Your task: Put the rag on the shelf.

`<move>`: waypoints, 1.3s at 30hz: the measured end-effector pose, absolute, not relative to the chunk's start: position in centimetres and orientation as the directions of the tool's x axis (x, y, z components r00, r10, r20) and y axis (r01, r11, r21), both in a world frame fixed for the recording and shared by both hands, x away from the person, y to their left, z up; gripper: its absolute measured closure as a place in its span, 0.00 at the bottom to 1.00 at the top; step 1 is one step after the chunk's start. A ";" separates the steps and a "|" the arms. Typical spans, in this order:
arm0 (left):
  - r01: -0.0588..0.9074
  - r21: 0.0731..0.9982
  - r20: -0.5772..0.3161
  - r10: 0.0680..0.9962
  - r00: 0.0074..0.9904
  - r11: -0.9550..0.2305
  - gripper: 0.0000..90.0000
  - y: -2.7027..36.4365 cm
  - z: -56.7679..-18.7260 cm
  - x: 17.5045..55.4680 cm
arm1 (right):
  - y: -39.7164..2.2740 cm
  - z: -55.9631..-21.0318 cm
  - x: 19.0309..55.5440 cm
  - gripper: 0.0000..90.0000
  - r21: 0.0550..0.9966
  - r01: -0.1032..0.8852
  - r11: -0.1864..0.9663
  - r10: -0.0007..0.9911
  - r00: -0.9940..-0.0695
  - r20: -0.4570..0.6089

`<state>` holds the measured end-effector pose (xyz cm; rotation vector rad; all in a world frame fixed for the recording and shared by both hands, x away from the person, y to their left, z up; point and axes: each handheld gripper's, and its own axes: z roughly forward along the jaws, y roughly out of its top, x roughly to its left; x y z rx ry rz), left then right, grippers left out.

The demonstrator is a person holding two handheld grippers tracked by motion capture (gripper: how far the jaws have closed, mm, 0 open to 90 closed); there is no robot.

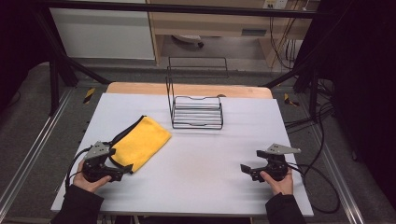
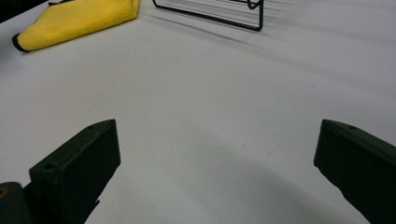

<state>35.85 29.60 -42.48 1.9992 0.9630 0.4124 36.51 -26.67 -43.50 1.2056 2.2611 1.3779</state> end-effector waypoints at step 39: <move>0.527 0.701 0.027 0.757 0.653 -0.480 0.66 24.5 -44.3 37.2 | -26.2 -43.8 36.5 0.01 0.809 0.533 0.247 0.746 -0.638 0.193</move>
